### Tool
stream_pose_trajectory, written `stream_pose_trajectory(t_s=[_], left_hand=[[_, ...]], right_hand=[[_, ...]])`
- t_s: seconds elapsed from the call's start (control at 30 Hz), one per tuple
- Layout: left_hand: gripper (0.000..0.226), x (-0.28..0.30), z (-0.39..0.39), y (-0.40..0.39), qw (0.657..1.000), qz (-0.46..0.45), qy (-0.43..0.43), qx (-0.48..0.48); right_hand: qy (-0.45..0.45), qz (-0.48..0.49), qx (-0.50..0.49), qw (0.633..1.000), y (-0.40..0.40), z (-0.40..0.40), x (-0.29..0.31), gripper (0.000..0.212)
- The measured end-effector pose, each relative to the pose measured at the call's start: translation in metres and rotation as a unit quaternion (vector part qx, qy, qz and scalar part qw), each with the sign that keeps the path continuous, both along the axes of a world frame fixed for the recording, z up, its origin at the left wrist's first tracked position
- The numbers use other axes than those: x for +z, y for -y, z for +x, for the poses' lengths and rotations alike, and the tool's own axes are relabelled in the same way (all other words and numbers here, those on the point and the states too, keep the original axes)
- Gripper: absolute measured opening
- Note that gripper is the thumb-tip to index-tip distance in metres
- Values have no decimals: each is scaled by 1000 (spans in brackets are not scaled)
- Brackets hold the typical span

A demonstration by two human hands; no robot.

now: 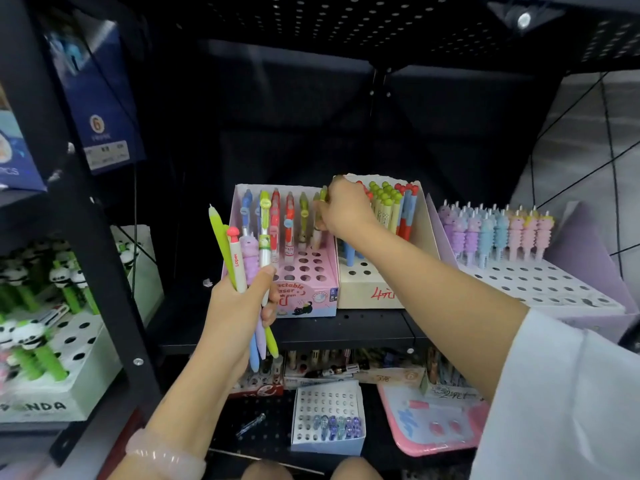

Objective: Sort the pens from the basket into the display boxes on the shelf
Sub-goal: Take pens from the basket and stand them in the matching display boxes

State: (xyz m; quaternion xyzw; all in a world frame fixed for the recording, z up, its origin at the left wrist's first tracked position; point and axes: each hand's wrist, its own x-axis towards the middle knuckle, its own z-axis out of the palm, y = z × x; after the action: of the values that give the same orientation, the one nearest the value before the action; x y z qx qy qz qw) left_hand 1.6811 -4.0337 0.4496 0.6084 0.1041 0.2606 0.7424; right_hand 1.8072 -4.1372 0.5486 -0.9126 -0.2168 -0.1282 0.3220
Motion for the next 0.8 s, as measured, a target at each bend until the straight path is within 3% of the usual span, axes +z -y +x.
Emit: stream_pose_trajectory(t_s=[0.17,0.27,0.43,0.53,0.63,0.7,0.8], left_hand=[[16,-1,0,-1,1000,-1,2,-7],[17,-1,-1,-1,1000,1,-1,-9],[20,1,-1,3,1000,-2,-3,-11],[20,1,-2,6,1000,2,-5,-18],[19,1,1,10,1000,4,-5,-24],[20,2,3,14,1000,11,-6,-25],[20,1,3,16,999,6,-6,-38]], right_hand=[[80,70,-11,994,-5,-5,-11,39],[132,-19,-15,991,-3,-3,-22,39],[82,-91,-18,992,-1,-6,-35,33],[80,25,15,996,2,-13,-34,24],[-78,243,147,956,2,-27,-28,22],[-136,275,198,931,1,-31,-25,18],[-153,271,217,925,1,-31,-23,12]])
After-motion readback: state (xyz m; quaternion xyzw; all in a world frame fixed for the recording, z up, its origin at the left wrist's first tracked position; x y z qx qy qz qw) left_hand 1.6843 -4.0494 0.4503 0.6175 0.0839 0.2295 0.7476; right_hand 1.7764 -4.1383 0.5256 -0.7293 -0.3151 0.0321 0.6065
